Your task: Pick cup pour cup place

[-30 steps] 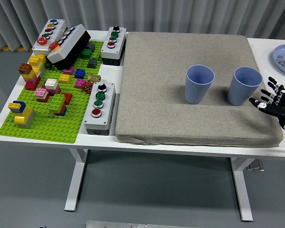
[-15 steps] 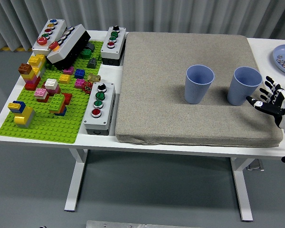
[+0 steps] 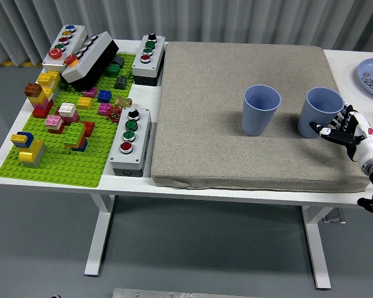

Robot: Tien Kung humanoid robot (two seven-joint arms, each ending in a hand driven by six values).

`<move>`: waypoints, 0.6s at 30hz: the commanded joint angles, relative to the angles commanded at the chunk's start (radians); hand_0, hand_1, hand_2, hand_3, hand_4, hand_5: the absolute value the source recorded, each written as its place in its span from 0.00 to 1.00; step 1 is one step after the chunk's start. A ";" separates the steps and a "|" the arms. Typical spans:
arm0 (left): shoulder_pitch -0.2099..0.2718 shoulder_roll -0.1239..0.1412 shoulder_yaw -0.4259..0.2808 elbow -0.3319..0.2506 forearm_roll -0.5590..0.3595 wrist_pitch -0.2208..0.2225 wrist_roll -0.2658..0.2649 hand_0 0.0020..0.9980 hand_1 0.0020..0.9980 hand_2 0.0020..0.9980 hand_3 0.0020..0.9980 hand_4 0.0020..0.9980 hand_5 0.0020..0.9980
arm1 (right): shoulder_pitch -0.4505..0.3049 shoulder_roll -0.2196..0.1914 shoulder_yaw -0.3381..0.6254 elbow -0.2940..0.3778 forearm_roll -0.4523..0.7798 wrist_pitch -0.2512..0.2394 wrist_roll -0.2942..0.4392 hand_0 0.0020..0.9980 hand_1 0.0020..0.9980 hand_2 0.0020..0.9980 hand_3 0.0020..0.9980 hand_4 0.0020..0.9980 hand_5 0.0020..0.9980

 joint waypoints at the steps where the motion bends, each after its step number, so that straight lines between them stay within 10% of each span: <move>1: 0.000 0.000 0.000 0.000 0.000 0.000 0.000 0.82 0.77 0.84 0.76 0.55 1.00 | 0.002 0.001 -0.001 -0.001 0.000 0.000 0.000 0.97 0.96 1.00 1.00 0.85 0.19; 18: -0.006 0.002 0.005 0.000 -0.001 0.000 0.000 0.82 0.78 0.84 0.76 0.55 1.00 | 0.022 0.011 -0.006 -0.019 0.006 0.002 0.002 0.97 0.96 1.00 1.00 0.85 0.20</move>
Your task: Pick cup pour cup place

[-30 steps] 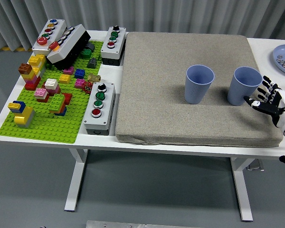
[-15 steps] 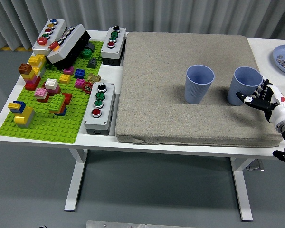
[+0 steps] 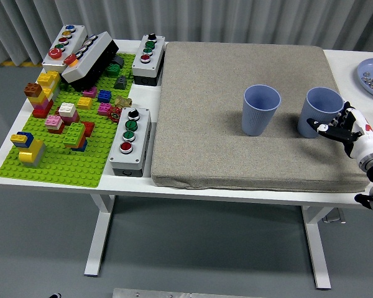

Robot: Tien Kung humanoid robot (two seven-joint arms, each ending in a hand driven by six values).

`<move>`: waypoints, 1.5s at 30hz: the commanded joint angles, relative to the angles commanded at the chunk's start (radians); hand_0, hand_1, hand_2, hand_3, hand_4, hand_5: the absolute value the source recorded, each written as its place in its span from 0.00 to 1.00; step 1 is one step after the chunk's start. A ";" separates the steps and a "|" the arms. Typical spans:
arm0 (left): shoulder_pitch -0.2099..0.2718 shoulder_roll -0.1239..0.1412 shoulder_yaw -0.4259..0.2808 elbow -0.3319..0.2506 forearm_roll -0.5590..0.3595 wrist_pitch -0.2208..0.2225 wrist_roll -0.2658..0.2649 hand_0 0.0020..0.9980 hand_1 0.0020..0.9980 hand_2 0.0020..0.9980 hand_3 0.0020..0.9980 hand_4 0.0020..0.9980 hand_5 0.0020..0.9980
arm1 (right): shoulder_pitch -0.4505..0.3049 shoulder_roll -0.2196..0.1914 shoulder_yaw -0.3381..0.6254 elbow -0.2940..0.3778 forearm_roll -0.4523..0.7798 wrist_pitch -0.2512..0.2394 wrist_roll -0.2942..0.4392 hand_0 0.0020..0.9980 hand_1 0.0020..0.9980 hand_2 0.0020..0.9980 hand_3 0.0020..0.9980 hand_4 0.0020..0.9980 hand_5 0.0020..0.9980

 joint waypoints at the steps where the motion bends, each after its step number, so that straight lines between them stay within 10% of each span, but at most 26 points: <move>1: 0.000 0.000 0.000 0.000 0.000 0.000 0.000 0.82 0.78 0.84 0.76 0.55 1.00 | 0.001 0.001 -0.001 -0.001 0.003 0.000 0.001 0.97 0.96 1.00 1.00 0.85 0.20; 8: 0.000 0.001 0.003 0.000 0.000 0.000 0.000 0.82 0.78 0.84 0.76 0.55 1.00 | 0.003 0.005 -0.015 -0.005 0.029 0.006 0.007 0.95 0.90 1.00 1.00 0.85 0.20; 9: 0.000 0.001 0.003 0.000 0.000 0.000 0.000 0.82 0.78 0.84 0.76 0.55 1.00 | 0.003 0.006 -0.018 -0.005 0.031 0.009 0.005 0.85 0.76 0.74 0.85 0.83 0.17; 14: -0.001 0.001 0.003 0.000 0.001 0.000 0.000 0.82 0.78 0.84 0.76 0.55 1.00 | 0.003 0.008 -0.022 -0.005 0.039 0.006 0.002 0.85 0.76 0.74 0.85 0.83 0.17; 15: -0.002 0.001 0.003 0.000 0.000 0.000 0.000 0.82 0.78 0.84 0.76 0.55 1.00 | 0.003 0.008 -0.021 -0.005 0.044 0.003 0.002 0.73 0.63 0.56 0.69 0.74 0.07; 34: -0.001 0.003 0.012 0.000 -0.007 -0.001 0.001 0.82 0.78 0.84 0.76 0.55 1.00 | 0.002 0.007 -0.023 0.011 0.055 -0.042 0.013 0.66 0.57 0.49 0.62 0.68 0.00; 45: 0.003 0.005 0.014 0.000 -0.012 0.000 0.001 0.82 0.77 0.84 0.76 0.55 1.00 | 0.019 -0.007 -0.075 0.118 -0.141 -0.107 -0.041 0.66 0.57 0.50 0.62 0.68 0.01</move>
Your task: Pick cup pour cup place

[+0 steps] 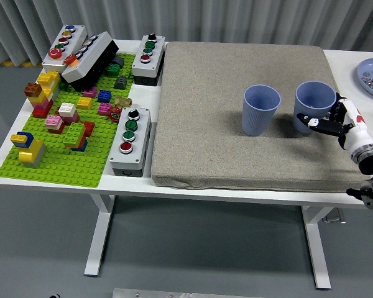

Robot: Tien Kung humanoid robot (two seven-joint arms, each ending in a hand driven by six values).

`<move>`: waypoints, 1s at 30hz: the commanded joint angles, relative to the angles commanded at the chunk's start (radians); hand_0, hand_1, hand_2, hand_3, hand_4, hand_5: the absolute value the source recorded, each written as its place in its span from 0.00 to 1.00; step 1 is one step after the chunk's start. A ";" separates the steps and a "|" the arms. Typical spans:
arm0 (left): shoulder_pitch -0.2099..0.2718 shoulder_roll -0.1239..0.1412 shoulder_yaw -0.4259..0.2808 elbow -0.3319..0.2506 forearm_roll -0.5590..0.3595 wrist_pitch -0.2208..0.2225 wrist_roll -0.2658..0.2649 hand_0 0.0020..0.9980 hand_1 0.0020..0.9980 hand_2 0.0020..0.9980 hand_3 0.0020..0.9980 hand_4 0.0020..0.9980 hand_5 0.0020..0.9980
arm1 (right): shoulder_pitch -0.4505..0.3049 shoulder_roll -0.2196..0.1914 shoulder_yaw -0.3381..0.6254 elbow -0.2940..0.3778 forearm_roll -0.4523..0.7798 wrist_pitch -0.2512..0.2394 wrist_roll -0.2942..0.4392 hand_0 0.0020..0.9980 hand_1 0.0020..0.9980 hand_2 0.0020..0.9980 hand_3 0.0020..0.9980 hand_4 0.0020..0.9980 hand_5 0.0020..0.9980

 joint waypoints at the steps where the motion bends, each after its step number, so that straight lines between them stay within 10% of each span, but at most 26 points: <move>1: 0.000 0.000 0.001 0.000 -0.001 0.000 0.000 0.82 0.77 0.84 0.76 0.55 1.00 | 0.006 -0.002 -0.010 0.018 -0.031 -0.009 -0.008 0.67 0.57 0.50 0.62 0.68 0.01; 30: -0.002 0.004 0.007 0.000 -0.010 0.001 -0.002 0.82 0.77 0.84 0.76 0.55 1.00 | 0.069 -0.004 -0.095 0.142 -0.636 -0.113 -0.094 0.68 0.58 0.51 0.63 0.68 0.02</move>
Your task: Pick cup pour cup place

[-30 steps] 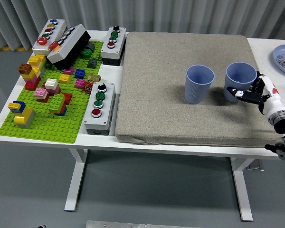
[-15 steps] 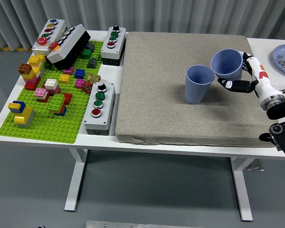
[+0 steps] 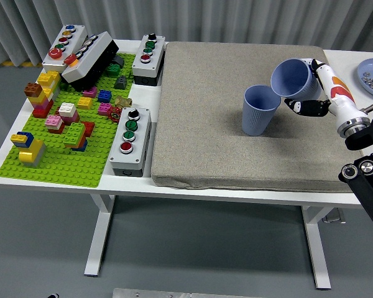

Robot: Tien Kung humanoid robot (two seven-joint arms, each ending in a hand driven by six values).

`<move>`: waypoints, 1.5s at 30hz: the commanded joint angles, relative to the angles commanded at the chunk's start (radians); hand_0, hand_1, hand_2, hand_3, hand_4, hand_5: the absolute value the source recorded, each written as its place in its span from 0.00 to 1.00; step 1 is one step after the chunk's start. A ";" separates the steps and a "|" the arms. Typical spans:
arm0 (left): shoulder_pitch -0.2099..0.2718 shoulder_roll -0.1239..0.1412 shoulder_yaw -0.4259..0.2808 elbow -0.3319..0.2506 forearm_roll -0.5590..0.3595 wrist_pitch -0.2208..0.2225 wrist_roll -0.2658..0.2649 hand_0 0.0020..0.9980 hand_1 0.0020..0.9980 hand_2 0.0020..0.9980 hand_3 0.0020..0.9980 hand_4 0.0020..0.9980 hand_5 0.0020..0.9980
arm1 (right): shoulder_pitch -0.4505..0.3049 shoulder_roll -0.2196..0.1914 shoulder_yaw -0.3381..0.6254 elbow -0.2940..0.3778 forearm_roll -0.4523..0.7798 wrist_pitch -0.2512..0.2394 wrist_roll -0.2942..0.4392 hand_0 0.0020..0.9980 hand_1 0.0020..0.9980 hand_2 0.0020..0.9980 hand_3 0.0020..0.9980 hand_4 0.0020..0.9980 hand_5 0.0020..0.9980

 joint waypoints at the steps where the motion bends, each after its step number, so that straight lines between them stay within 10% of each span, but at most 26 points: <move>1: 0.000 0.000 0.000 0.000 0.000 0.000 0.000 0.82 0.78 0.84 0.76 0.55 1.00 | 0.000 0.000 -0.001 0.001 -0.009 -0.001 -0.001 0.68 0.58 0.50 0.63 0.68 0.02; 45: -0.006 0.007 0.002 0.000 -0.004 0.001 0.001 0.82 0.78 0.84 0.76 0.55 1.00 | 0.098 -0.070 -0.170 -0.006 -0.252 -0.060 -0.061 0.70 0.60 0.50 0.63 0.69 0.03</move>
